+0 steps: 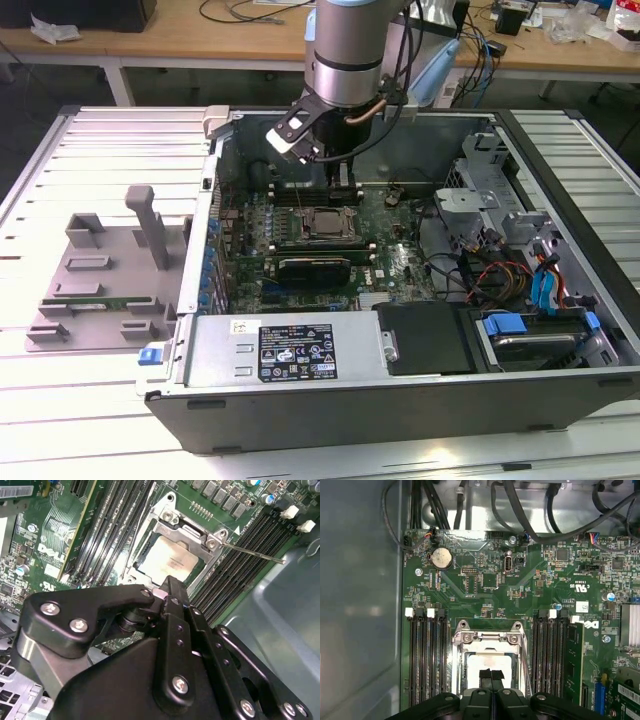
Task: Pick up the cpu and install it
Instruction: 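Close the cpu cover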
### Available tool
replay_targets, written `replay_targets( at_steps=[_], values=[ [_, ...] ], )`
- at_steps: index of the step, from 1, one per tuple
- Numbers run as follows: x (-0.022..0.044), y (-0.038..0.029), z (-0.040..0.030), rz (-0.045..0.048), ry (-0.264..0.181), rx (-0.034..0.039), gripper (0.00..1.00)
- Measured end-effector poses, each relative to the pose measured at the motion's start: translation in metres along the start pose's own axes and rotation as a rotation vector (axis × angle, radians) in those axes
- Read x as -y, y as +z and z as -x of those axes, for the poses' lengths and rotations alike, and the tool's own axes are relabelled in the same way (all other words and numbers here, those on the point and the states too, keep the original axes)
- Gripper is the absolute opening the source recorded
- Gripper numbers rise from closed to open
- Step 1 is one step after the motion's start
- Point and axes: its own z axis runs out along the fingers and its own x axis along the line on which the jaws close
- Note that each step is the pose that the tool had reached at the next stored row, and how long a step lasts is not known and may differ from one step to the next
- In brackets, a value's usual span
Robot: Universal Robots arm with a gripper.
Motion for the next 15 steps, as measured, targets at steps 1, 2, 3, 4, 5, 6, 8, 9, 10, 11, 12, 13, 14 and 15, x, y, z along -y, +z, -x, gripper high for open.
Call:
replay_targets(
  at_steps=[1, 2, 3, 4, 5, 6, 8, 9, 10, 11, 12, 13, 14, 15],
  values=[
    [0.0000, 0.0000, 0.0000, 0.0000, -0.003, 0.0000, 0.11],
    [0.0000, 0.0000, 0.0000, 0.0001, -0.008, -0.0001, 0.11],
    [0.0000, 0.0000, 0.0000, 0.0002, -0.024, -0.0002, 0.11],
    [0.0000, 0.0000, 0.0000, 0.0008, -0.076, -0.0007, 0.11],
    [0.0000, 0.0000, 0.0000, 0.0011, -0.105, -0.0010, 0.11],
    [0.0000, 0.0001, 0.0000, 0.0013, -0.127, -0.0012, 0.11],
    [0.0000, 0.0000, 0.0000, 0.0018, -0.177, -0.0016, 0.11],
    [0.0000, 0.0000, 0.0000, 0.0019, -0.197, -0.0018, 0.11],
    [0.0000, 0.0000, 0.0000, 0.0022, -0.222, -0.0020, 0.11],
    [0.0000, 0.0000, 0.0000, 0.0026, -0.263, -0.0024, 0.11],
    [0.0000, 0.0000, 0.0000, 0.0029, -0.295, -0.0027, 0.11],
    [0.0000, 0.0000, 0.0000, 0.0031, -0.313, -0.0028, 0.11],
    [0.0000, 0.0000, 0.0000, 0.0032, -0.329, -0.0029, 0.11],
    [0.0000, 0.0000, 0.0000, 0.0035, -0.361, -0.0032, 0.11]
  ],
)
